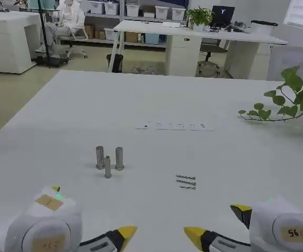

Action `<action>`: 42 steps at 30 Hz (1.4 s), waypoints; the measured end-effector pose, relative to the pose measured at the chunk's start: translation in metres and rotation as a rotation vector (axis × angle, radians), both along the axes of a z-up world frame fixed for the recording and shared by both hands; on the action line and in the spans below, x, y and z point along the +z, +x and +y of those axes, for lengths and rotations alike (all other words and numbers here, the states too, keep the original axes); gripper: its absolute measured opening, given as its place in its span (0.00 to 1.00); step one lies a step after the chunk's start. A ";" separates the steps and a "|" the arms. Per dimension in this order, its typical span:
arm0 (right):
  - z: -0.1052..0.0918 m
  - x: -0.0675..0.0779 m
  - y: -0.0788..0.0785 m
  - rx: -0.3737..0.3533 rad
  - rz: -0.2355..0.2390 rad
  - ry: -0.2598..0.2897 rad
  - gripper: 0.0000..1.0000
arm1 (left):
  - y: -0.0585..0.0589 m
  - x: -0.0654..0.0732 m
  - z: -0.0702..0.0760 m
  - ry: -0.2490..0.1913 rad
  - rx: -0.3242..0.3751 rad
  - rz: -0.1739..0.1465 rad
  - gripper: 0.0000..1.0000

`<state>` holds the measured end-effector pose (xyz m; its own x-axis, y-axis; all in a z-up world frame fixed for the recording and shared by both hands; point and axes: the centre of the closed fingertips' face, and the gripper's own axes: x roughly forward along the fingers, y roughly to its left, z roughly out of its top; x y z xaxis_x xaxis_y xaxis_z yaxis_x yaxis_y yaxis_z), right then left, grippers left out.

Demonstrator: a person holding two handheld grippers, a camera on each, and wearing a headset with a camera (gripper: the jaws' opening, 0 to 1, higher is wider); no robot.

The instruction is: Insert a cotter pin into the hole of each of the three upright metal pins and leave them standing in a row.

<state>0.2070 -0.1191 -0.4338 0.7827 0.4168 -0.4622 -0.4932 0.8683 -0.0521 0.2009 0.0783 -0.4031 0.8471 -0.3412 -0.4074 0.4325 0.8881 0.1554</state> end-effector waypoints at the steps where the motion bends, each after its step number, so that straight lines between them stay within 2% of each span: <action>1: 0.000 0.000 0.000 0.001 0.001 0.000 0.68 | 0.000 0.000 0.000 0.001 -0.002 0.000 0.89; 42: 0.001 0.001 -0.001 0.001 0.002 0.017 0.67 | -0.001 -0.002 -0.002 -0.005 -0.004 0.005 0.88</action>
<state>0.2063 -0.1179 -0.4326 0.7813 0.4255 -0.4567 -0.4944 0.8685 -0.0365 0.1998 0.0766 -0.4049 0.8435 -0.3467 -0.4103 0.4369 0.8871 0.1487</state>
